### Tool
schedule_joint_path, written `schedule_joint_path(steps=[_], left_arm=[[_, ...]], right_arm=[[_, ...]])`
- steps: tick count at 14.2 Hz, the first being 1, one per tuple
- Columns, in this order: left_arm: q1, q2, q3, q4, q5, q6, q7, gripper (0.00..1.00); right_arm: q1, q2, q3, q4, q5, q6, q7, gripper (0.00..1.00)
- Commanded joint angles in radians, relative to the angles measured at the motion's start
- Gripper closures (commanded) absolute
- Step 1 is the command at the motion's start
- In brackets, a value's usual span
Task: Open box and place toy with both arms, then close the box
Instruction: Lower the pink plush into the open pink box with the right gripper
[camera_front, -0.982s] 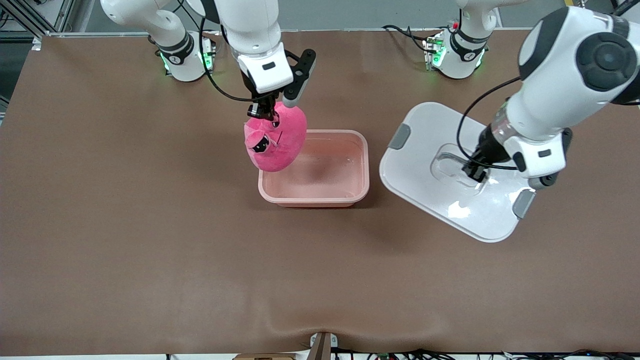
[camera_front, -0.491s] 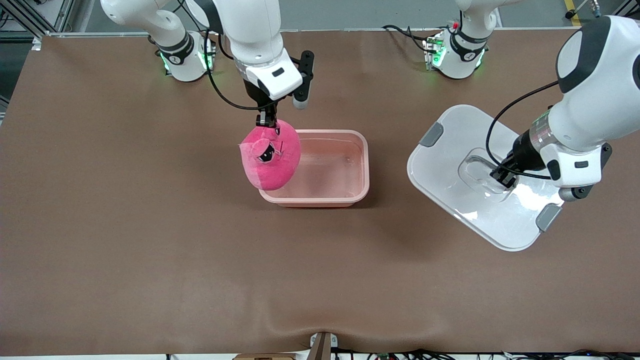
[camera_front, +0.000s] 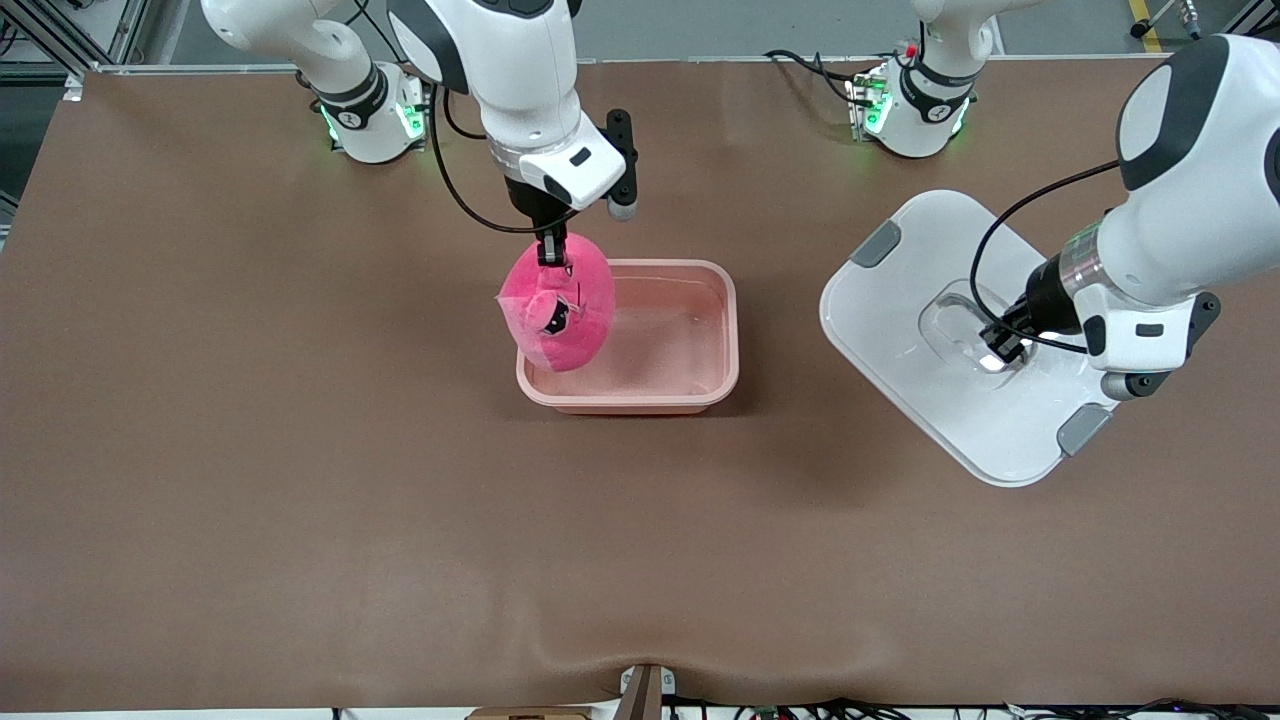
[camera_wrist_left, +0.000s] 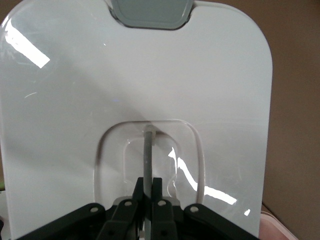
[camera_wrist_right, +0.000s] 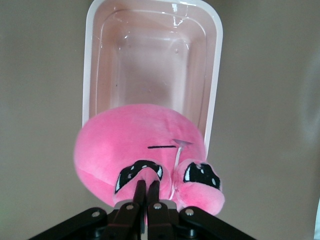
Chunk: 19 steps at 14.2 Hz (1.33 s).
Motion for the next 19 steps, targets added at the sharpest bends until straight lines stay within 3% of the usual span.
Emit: schedule_joint_path(steps=[1, 14, 15, 16, 18, 19], left_arm=[[0.018, -0.025, -0.005, -0.007, -0.023, -0.025, 0.036, 1.00], [0.122, -0.016, -0.002, -0.010, -0.165, -0.063, 0.076, 1.00], [0.135, -0.016, -0.003, -0.010, -0.182, -0.065, 0.076, 1.00], [0.136, -0.016, -0.003, -0.010, -0.190, -0.065, 0.076, 1.00], [0.136, -0.013, -0.002, -0.013, -0.193, -0.072, 0.076, 1.00], [0.138, -0.013, -0.003, -0.013, -0.193, -0.074, 0.076, 1.00]], right_arm=[[0.007, -0.015, -0.005, -0.016, -0.011, 0.015, -0.042, 1.00], [0.004, -0.013, -0.007, -0.090, -0.016, 0.097, -0.086, 1.00], [0.002, -0.012, -0.007, -0.090, -0.016, 0.097, -0.086, 0.90], [0.002, -0.012, -0.007, -0.090, -0.016, 0.095, -0.085, 0.72], [-0.001, -0.012, -0.008, -0.090, -0.018, 0.097, -0.085, 0.00], [0.001, -0.012, -0.008, -0.088, -0.021, 0.095, -0.086, 0.00]])
